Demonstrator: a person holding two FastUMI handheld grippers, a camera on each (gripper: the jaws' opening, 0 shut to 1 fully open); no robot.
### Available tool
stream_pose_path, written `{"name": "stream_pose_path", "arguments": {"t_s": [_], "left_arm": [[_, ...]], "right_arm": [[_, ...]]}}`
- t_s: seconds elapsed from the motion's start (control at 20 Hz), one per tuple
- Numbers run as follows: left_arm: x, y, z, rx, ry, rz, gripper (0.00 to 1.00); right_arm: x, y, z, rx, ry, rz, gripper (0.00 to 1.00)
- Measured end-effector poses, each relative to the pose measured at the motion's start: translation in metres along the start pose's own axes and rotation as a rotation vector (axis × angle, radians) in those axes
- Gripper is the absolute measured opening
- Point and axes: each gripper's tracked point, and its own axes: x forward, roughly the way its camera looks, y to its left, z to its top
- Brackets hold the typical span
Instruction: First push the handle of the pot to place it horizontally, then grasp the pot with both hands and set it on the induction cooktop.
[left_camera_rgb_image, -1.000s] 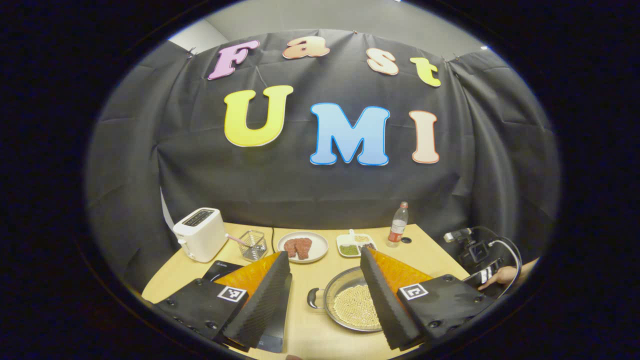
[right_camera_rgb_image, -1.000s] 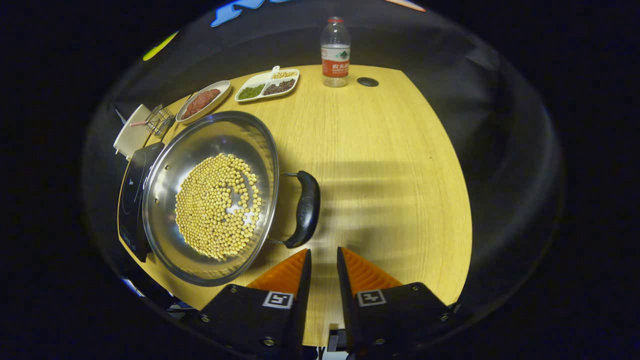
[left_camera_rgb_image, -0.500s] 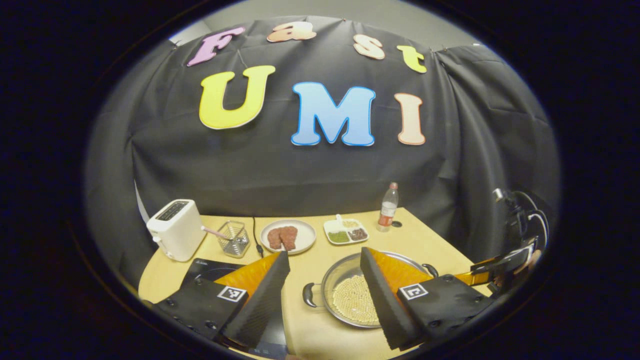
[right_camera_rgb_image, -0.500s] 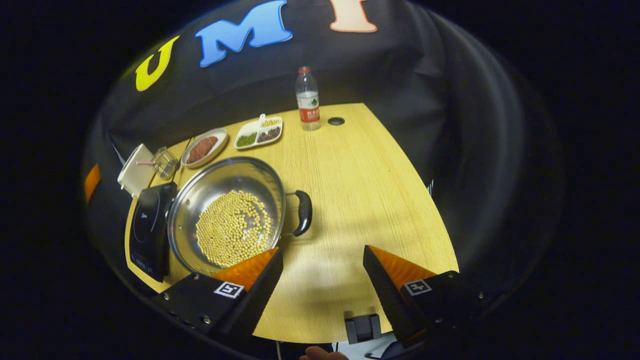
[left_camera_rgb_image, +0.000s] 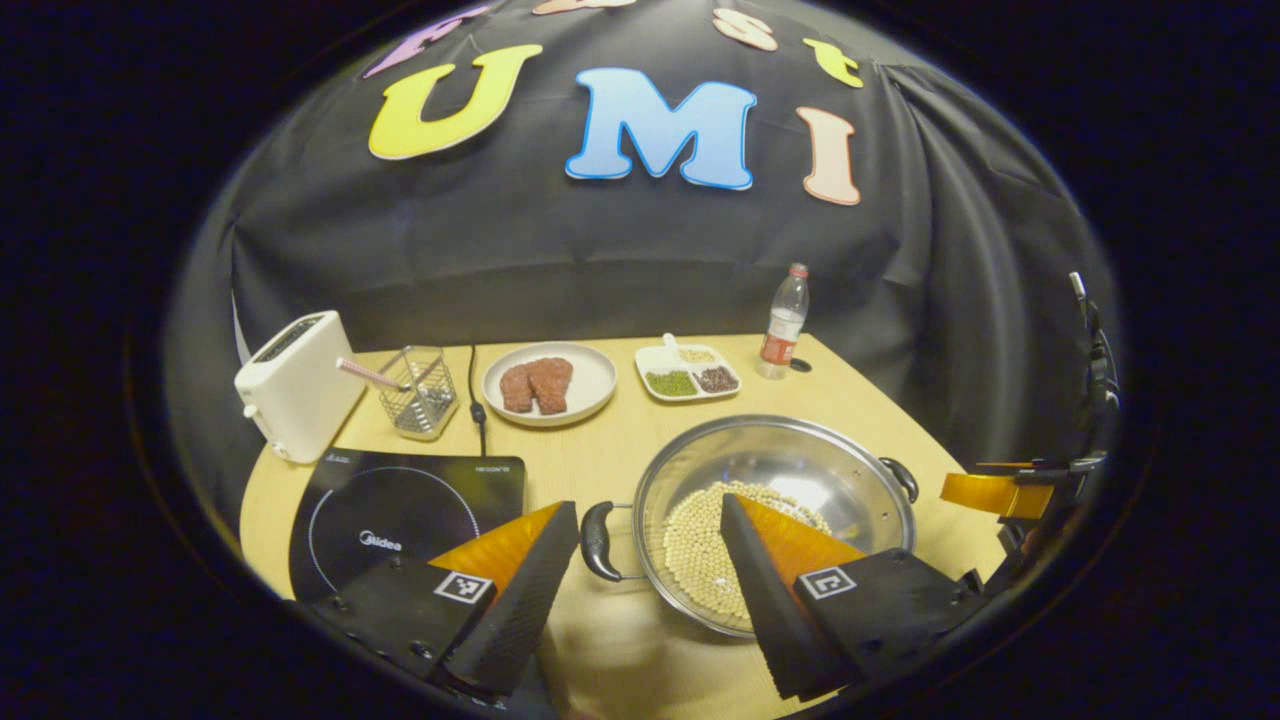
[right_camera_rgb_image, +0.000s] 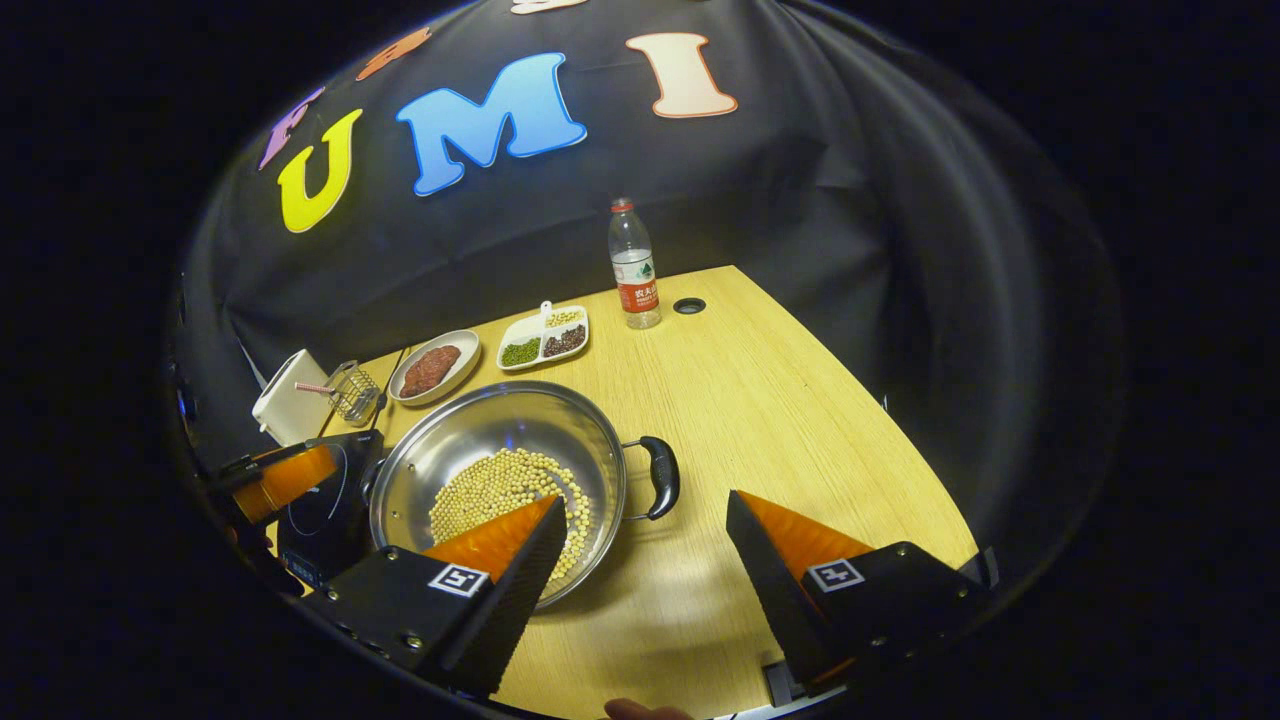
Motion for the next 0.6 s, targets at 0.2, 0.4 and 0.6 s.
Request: {"name": "stream_pose_path", "arguments": {"t_s": [0.2,0.4,0.6], "left_arm": [[0.033,0.011,-0.03,-0.006,0.049,0.043,0.99],[0.053,0.021,-0.049,-0.009,0.082,0.07,0.96],[0.07,0.026,-0.056,-0.013,0.098,0.07,0.96]], "right_arm": [[0.026,-0.001,-0.002,-0.011,-0.011,-0.026,1.0],[0.047,0.004,-0.006,-0.035,-0.005,-0.031,1.0],[0.063,0.002,-0.013,-0.049,0.009,-0.052,1.0]]}}
